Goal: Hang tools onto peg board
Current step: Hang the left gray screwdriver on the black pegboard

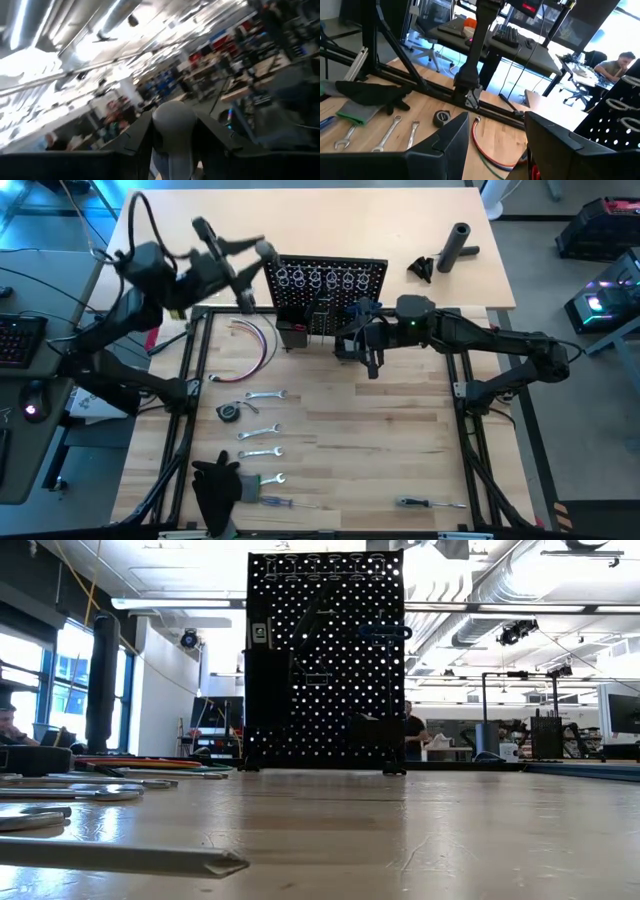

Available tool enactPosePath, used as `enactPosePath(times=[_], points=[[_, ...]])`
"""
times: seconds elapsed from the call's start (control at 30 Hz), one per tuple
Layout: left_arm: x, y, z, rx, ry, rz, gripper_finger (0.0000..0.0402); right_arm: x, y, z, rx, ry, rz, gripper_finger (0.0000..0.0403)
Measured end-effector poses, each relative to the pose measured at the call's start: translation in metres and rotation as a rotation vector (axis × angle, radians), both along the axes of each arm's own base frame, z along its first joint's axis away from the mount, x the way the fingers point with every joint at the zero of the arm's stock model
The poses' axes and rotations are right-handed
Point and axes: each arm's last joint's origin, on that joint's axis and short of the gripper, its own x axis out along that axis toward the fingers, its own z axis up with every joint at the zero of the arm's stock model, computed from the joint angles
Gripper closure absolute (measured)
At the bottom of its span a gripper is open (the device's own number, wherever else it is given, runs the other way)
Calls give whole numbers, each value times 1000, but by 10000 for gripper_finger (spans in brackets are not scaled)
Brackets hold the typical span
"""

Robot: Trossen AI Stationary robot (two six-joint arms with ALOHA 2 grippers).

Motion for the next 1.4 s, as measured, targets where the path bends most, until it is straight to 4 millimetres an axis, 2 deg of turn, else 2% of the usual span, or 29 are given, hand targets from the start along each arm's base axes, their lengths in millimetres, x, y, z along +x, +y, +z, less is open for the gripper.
enactPosePath(times=[0.17, 0.4, 1.13, 1.4], points=[[5, 15, 8, -73, 30, 46, 286, -1, 0, -3, 6, 33, 0, 217], [10, 28, 8, -151, 70, 66, 286, -1, 0, -6, 11, 64, -4, 217], [12, 32, 2, -220, 90, 54, 286, -2, 0, -10, 18, 100, -3, 217], [7, 30, 7, -199, 58, 52, 286, -2, 0, -10, 18, 100, -3, 217]])
